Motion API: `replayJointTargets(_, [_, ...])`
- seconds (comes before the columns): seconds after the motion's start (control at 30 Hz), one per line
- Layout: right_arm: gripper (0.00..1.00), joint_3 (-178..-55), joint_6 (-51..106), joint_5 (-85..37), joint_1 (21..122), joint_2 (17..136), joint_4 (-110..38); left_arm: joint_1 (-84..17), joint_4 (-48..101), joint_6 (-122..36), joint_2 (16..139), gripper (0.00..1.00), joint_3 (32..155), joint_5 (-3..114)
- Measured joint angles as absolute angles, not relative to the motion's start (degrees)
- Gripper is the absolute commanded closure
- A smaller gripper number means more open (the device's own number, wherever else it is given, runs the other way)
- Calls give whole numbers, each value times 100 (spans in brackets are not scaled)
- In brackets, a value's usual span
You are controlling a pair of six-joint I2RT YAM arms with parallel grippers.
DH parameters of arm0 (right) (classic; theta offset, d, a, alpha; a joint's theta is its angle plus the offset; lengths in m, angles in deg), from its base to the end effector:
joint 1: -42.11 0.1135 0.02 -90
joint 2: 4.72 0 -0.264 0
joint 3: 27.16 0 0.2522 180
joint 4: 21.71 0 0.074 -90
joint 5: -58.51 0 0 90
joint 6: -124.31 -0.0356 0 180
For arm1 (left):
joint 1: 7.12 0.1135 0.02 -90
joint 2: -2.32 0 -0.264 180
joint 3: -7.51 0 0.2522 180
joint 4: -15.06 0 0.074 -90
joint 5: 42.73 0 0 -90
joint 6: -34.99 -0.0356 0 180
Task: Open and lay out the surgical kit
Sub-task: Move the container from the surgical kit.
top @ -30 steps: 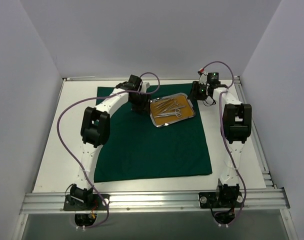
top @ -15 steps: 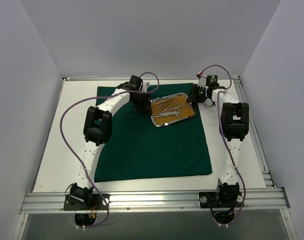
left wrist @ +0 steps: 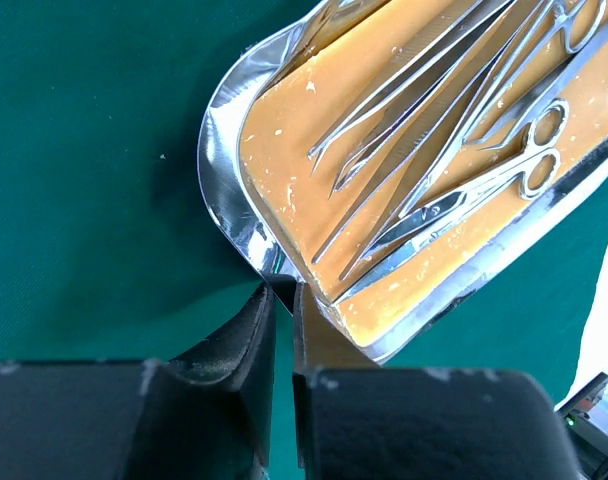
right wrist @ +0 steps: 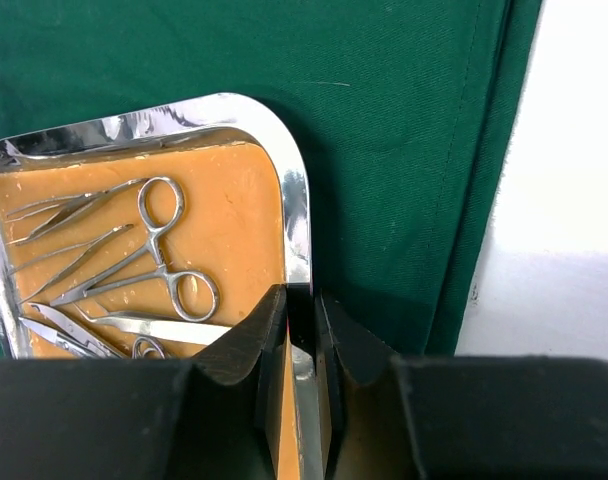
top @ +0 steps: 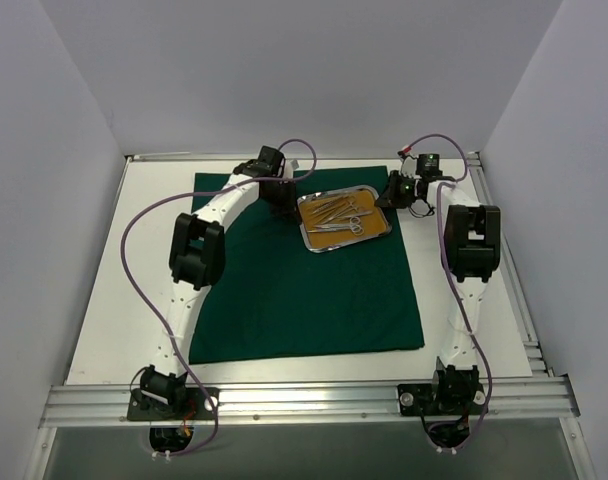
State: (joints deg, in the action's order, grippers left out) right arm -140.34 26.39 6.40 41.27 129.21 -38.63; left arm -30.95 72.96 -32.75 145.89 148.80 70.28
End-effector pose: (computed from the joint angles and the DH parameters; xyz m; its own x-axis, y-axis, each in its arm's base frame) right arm 0.5201 0.0142 0.1519 -0.6706 0.1186 -0.7323 -0.3858 0.7874 0.4808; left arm 0.4861 -0.2299 0.1676 -0.9427 0.0352 -0.3317 0.2081 0.8393 -0.5022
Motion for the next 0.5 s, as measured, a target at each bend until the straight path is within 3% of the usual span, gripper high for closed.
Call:
replayJointTargets(0.07, [100, -14034, 2588, 635, 4116, 12921, -3863, -3091, 7379, -3280, 14630, 97, 14996, 7026])
replayJointTargets(0.5, [100, -13773, 1343, 629, 3825, 12923, -3214, -3049, 7650, -3433, 15797, 97, 17105, 6986])
